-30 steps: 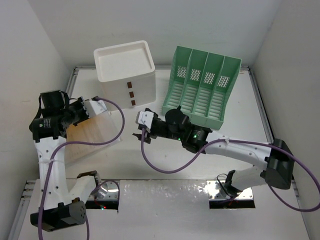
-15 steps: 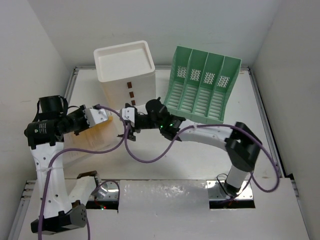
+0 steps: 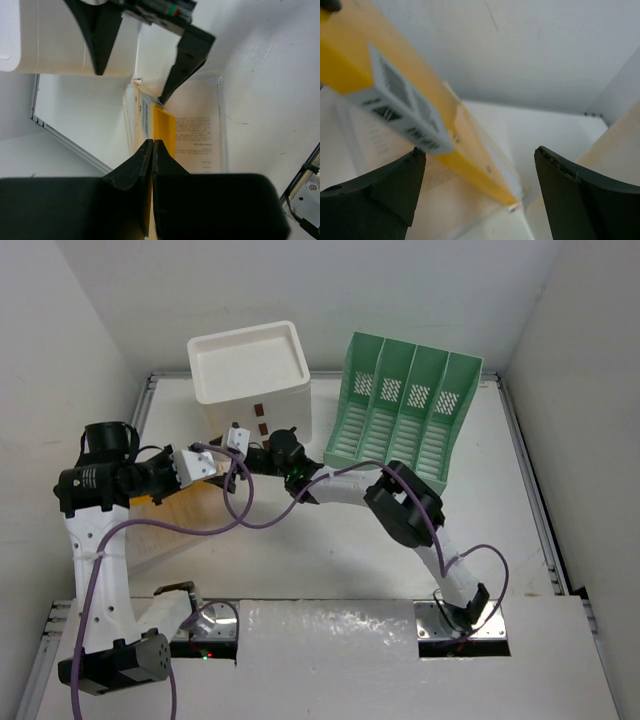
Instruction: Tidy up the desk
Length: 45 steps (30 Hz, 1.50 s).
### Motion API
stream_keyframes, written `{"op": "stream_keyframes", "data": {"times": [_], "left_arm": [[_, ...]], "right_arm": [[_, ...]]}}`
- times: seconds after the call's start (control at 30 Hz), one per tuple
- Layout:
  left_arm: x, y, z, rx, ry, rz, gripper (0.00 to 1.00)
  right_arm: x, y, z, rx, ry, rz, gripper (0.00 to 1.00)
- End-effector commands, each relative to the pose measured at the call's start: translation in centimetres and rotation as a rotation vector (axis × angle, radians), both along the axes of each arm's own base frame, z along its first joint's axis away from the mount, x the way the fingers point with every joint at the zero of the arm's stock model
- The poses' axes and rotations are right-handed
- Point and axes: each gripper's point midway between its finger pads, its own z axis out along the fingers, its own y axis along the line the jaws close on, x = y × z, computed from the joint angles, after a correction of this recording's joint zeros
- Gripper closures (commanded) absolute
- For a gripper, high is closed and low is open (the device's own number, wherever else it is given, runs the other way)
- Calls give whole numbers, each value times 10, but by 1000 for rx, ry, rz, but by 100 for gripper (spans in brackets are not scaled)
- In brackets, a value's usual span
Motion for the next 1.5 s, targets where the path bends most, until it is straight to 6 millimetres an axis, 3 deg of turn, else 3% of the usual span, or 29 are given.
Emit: {"op": "stream_keyframes", "data": {"times": [0.0, 0.03, 0.07, 0.17, 0.27, 0.37, 0.4, 0.5, 0.53, 0.57, 0.6, 0.63, 0.7, 0.73, 0.8, 0.83, 0.87, 0.93, 0.97, 1.03, 1.07, 1.1, 1.13, 1.2, 1.23, 1.33, 1.37, 1.43, 1.47], "left_arm": [[4, -6, 17, -9, -69, -44, 100], [5, -7, 20, -10, -78, -46, 100], [5, -7, 22, -11, -83, -49, 100], [7, -8, 26, -17, -93, -52, 100], [9, -12, 31, -34, -100, -62, 100], [12, -13, 31, -47, -94, -71, 100], [13, -14, 31, -53, -91, -75, 100], [15, -15, 30, -69, -81, -78, 100], [16, -15, 29, -73, -77, -77, 100], [15, -16, 29, -78, -73, -74, 100], [16, -16, 29, -79, -72, -73, 100], [16, -16, 29, -79, -71, -71, 100], [17, -15, 33, -86, -82, -56, 100], [18, -16, 37, -96, -89, -44, 100], [28, -13, 55, -139, -130, 33, 100], [29, -12, 64, -182, -129, 99, 99], [38, -9, 80, -196, -186, 131, 82], [42, -4, 100, -281, -211, 259, 65], [43, -2, 112, -306, -249, 296, 48], [48, 3, 140, -384, -329, 383, 32], [52, 5, 155, -409, -377, 402, 16], [54, 6, 162, -438, -387, 427, 15], [52, 6, 177, -492, -403, 466, 11], [57, 6, 195, -568, -424, 502, 3], [57, 6, 210, -594, -460, 503, 2], [57, 3, 224, -677, -471, 516, 1], [58, 2, 229, -692, -482, 509, 0], [60, -2, 227, -728, -458, 507, 0], [62, -2, 228, -740, -461, 507, 0]], "right_arm": [[14, 11, 42, 171, -55, 18, 14], [17, 15, 32, 167, -44, 21, 14], [20, 20, 46, 191, -64, 35, 14], [1, 44, 34, 133, -32, 186, 15], [-16, 54, 13, 72, -7, 272, 16], [-33, 64, 13, 64, -11, 340, 19], [-39, 69, 6, 50, 0, 357, 22], [-58, 85, 8, 55, -8, 390, 47], [-66, 88, 5, 53, 6, 399, 61], [-69, 87, 10, 75, -2, 397, 68], [-70, 84, 22, 101, -12, 392, 78], [-71, 77, 7, 89, 62, 361, 100], [-74, 63, 43, 188, -4, 328, 100], [-73, 55, 33, 177, 20, 299, 100], [-76, 44, 58, 216, -1, 277, 100], [-74, 38, 53, 214, 16, 237, 100], [-73, 33, 57, 223, 18, 216, 100], [-75, 20, 69, 242, 35, 180, 100], [-70, 15, 75, 255, 46, 136, 100], [-70, 1, 88, 268, 62, 91, 100], [-66, -5, 93, 275, 69, 48, 100], [-66, -12, 88, 261, 82, 23, 100], [-66, -21, 104, 274, 78, -4, 100], [-57, -35, 99, 245, 80, -92, 100], [-57, -44, 110, 244, 74, -123, 100], [-47, -74, 104, 226, 68, -261, 100], [-50, -88, 123, 257, 52, -289, 100], [-49, -109, 113, 215, 67, -355, 100], [-53, -123, 131, 229, 30, -374, 100]]}}
